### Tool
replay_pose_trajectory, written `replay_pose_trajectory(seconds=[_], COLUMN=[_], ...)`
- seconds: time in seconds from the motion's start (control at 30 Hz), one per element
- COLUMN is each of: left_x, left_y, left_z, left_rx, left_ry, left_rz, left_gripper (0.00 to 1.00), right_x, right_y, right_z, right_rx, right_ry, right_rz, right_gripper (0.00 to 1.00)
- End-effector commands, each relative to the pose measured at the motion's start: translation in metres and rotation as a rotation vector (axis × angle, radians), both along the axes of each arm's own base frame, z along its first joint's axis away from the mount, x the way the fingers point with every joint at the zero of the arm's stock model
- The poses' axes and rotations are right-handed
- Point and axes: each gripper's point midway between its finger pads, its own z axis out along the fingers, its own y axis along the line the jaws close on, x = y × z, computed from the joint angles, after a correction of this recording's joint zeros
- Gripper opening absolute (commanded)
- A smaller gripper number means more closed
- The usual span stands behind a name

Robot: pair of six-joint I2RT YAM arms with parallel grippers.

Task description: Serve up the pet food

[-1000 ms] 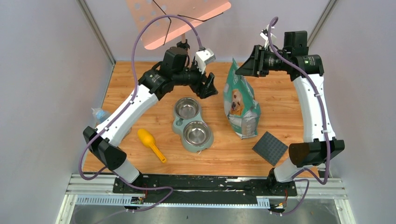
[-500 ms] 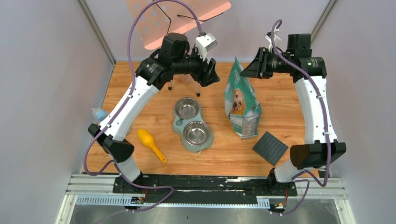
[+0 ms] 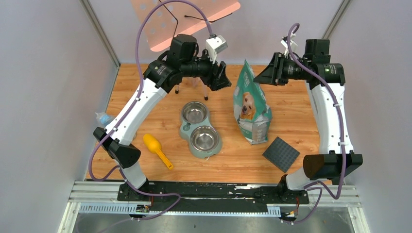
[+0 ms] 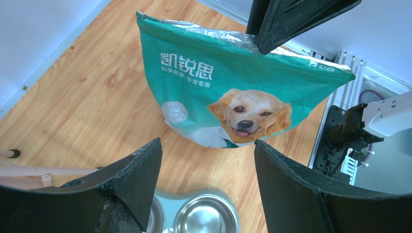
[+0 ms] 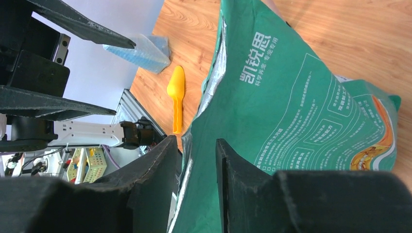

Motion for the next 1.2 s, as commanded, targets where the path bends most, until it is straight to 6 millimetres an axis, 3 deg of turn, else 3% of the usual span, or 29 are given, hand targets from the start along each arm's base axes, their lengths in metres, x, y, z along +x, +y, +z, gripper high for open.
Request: replay_pose_trajectory(seconds=[0.0,0.27,0.6,0.8,0.93,1.17], left_x=[-0.001,-0.003,-0.002,0.002,0.010,0.008], left_y=[-0.006,-0.007,-0.009,-0.009,-0.006,-0.007], left_z=[0.013,0.013,0.011,0.006,0.001,0.004], left_rx=[-0.049,-0.056,-0.065,-0.071,-0.060,-0.121], left_ry=[-0.011,-0.004,0.031,0.085,0.096,0.160], left_rz=[-0.022,-0.026,-0.016,0.031,0.088,0.129], left_gripper=[0.77,0.77,0.78,0.78,0.78,0.83], right_x=[-0.008,-0.002,0.003,0.000,-0.004,-0.005], right_y=[0.002,0.003,0.004,0.005,0.016,0.042], right_z=[0.009,0.002,-0.007,-0.013,-0.019,-0.028], right_rx=[0.003,0.009,0.017,0.026,0.007,-0.138], right_ry=[-0.047,-0.020,0.011,0.034,0.035,-0.051], right_rz=[0.030,0.028,0.035,0.046,0.074,0.088], right_gripper=[0.36,0.24,0.27,0.21,0.02,0.00])
